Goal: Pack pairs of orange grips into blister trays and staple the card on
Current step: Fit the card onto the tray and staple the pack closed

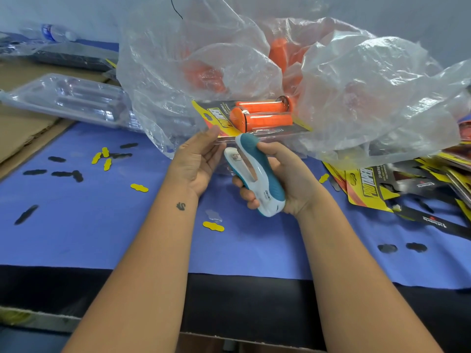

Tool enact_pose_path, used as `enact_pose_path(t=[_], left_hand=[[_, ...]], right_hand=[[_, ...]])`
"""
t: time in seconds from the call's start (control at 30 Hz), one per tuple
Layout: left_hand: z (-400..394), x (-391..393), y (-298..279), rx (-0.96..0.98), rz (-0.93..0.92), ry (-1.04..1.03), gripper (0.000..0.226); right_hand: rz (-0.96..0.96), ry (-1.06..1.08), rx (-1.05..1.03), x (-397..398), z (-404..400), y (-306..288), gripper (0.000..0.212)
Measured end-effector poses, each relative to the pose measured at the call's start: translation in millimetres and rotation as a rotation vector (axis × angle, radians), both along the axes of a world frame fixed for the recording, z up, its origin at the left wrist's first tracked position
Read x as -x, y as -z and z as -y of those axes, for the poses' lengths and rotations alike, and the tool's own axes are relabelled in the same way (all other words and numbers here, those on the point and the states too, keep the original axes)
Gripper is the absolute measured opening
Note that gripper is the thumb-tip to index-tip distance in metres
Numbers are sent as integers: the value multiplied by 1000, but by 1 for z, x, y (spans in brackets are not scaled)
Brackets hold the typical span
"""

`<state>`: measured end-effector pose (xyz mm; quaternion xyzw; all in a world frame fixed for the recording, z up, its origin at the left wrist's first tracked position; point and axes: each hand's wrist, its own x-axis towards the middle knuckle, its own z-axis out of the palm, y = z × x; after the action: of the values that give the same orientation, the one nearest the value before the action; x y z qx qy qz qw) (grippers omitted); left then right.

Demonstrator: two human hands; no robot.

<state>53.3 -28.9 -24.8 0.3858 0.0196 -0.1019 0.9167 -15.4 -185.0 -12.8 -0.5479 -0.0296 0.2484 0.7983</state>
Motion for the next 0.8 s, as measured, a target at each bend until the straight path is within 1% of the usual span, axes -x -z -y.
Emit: enact_pose_path(t=[0.1, 0.2, 0.33, 0.47, 0.7, 0.8], left_hand=[[0, 1, 0, -75, 26, 6, 3], [0, 3, -1, -174, 63, 5, 5], [-1, 4, -3, -185, 42, -23, 13], [-1, 6, -4, -228, 69, -12, 14], [2, 10, -5, -295, 104, -19, 23], [2, 10, -5, -316, 110, -34, 18]], right_hand=[[65, 56, 68, -2, -2, 2, 47], [102, 133, 47, -5, -2, 3, 46], [118, 195, -24, -7, -2, 3, 45], [133, 230, -80, -8, -2, 3, 47], [152, 234, -59, -8, -5, 2, 47], [151, 234, -76, -7, -7, 1, 49]])
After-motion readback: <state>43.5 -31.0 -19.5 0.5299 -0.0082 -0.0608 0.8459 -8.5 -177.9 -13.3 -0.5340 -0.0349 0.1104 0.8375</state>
